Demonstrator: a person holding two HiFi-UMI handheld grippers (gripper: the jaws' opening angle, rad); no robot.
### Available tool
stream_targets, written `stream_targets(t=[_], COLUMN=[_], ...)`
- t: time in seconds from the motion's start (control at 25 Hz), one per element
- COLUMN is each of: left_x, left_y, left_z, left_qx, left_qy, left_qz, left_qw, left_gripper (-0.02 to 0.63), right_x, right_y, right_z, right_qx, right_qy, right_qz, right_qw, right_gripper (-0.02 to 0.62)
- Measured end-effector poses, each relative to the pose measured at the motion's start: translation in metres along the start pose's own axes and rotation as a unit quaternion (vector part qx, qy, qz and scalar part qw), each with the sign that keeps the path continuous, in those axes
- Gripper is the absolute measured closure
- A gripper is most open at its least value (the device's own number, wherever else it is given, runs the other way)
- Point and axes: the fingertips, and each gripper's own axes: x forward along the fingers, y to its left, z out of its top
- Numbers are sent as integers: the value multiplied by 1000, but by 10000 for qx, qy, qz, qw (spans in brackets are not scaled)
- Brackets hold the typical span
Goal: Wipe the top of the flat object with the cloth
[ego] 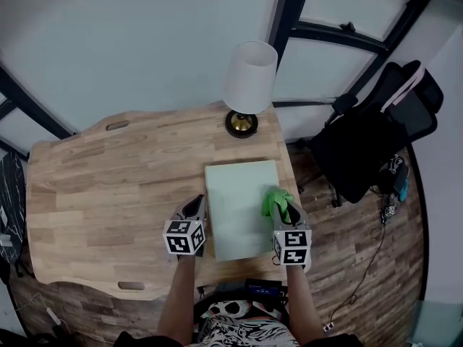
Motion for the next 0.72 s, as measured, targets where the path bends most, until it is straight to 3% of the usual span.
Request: stream_targets(t=[0.44,0.52,0.64,0.72], left_x=[26,30,36,36], left_y=[3,3,3,4], left_z=[-3,-6,-9,-11], left_qx=[-201,-278,-474,-530], left_qy=[261,320,393,411], left_qz=[-194,-255,-404,-436], left_qw=[9993,9988,9973,9968], left_gripper=[595,584,518,518], right_x=[47,54,63,67], right_y=[-6,-7,-9,-12], right_z=[18,20,22,22], right_qx=[-33,-72,-104,-128], right_qy=[141,154,157,177], right_qz=[153,177,194,187], right_qw=[9998,9997,9996,9996], right_gripper=[502,502,502,502])
